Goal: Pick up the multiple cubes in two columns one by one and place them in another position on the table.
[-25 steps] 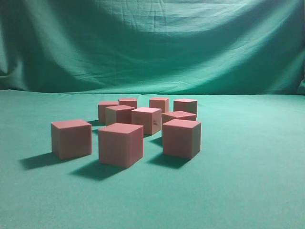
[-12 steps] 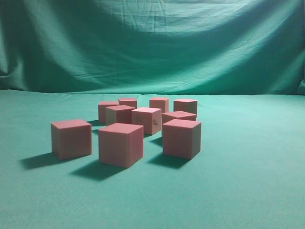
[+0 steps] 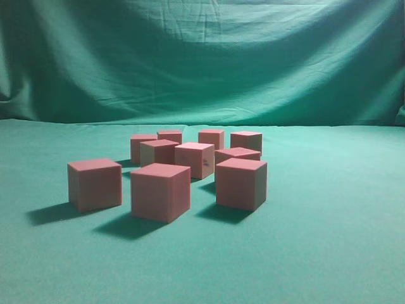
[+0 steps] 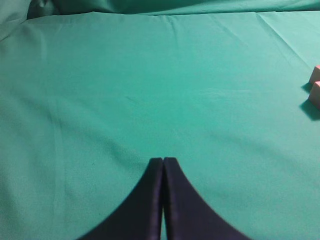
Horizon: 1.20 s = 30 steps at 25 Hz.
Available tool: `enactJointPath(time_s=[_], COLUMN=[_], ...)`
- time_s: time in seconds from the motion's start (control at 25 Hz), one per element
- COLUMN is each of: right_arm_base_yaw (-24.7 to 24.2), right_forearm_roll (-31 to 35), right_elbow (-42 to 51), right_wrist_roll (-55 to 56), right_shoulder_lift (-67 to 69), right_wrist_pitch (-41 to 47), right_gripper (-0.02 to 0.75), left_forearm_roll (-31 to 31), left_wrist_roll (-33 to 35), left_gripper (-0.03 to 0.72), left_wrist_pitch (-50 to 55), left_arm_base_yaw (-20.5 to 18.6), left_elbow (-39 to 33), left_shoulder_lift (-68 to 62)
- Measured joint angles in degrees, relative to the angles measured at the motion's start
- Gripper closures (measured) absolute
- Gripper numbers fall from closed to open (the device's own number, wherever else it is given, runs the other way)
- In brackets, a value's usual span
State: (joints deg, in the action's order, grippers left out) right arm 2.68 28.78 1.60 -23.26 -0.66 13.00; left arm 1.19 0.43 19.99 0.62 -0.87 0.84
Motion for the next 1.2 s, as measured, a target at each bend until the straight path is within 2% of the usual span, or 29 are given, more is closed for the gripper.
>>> enactJointPath(time_s=[0.2,0.36,0.48,1.2], right_arm_base_yaw=[0.0,0.0,0.0,0.0], right_forearm_roll=[-3.7,-15.44,-20.35,-21.88], right_elbow=[0.0,0.0,0.0,0.0], right_wrist_roll=[2.05,16.86,20.12,22.21], right_shoulder_lift=[0.0,0.0,0.0,0.0], right_wrist_pitch=[4.8,9.78,9.78,9.78], right_gripper=[0.738,0.738,0.738,0.738], left_forearm_roll=[0.0,0.0,0.0,0.0], left_wrist_roll=[0.0,0.0,0.0,0.0], left_gripper=[0.688,0.688,0.688,0.688], left_wrist_pitch=[0.0,0.0,0.0,0.0], left_arm_base_yaw=[0.0,0.0,0.0,0.0], left_elbow=[0.0,0.0,0.0,0.0], left_shoulder_lift=[0.0,0.0,0.0,0.0])
